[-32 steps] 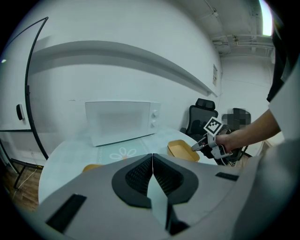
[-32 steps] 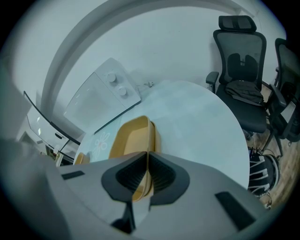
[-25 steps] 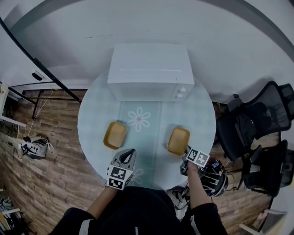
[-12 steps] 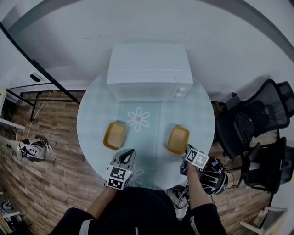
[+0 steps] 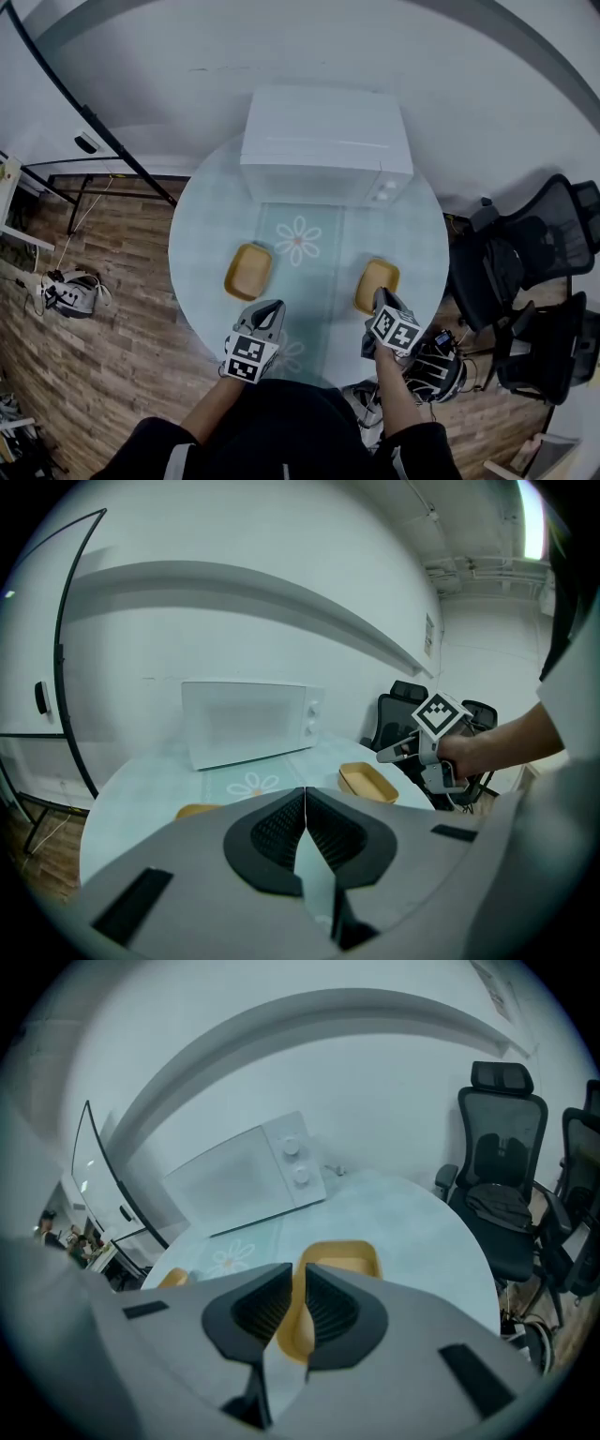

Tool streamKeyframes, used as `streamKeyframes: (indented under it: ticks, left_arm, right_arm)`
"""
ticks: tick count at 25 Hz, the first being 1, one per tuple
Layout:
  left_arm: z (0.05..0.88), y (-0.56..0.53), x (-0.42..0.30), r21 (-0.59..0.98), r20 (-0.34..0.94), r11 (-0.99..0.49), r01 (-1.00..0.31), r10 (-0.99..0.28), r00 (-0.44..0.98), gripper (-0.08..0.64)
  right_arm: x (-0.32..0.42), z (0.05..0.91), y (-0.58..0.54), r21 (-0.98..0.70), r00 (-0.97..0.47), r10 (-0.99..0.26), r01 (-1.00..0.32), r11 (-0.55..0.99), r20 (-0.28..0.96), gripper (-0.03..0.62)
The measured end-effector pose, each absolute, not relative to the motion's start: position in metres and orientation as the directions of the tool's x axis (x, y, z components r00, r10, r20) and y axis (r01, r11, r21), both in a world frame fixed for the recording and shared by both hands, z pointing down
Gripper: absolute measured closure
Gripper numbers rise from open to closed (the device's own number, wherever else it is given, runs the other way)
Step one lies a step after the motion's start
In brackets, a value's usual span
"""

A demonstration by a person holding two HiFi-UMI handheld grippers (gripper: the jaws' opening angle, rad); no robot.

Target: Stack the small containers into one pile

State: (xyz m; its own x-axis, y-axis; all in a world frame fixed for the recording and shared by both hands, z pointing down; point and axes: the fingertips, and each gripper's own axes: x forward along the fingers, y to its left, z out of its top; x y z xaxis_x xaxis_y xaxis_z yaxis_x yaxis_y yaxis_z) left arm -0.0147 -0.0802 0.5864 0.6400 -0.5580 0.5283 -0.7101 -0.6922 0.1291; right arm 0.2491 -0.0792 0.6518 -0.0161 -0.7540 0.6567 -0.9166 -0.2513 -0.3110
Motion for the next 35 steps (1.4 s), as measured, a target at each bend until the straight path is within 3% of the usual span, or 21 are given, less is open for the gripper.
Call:
streamKeyframes:
  ticks: [20, 30, 35]
  left_arm:
    - [0.594, -0.088, -0.125, 0.14, 0.53, -0.558, -0.818, -0.655, 0.538, 0.546]
    - [0.6, -0.094, -0.183, 0.144, 0.542, -0.511, -0.847, -0.676, 0.5, 0.546]
    - [0.61, -0.096, -0.198, 0.163, 0.554, -0.51, -0.844, -0.661, 0.507, 0.546]
  right_arm:
    - [0.021, 0.67, -0.118, -0.384, -0.336, -0.662, -0.92, 0.077, 0.67, 0.509]
    - [-0.039, 0.705, -0.131, -0.409, -0.378, -0.577, -0.909, 0.082, 0.724, 0.509]
    - [-0.051, 0.726, -0.143, -0.449, -0.372, -0.546, -0.894, -0.008, 0.751, 0.509]
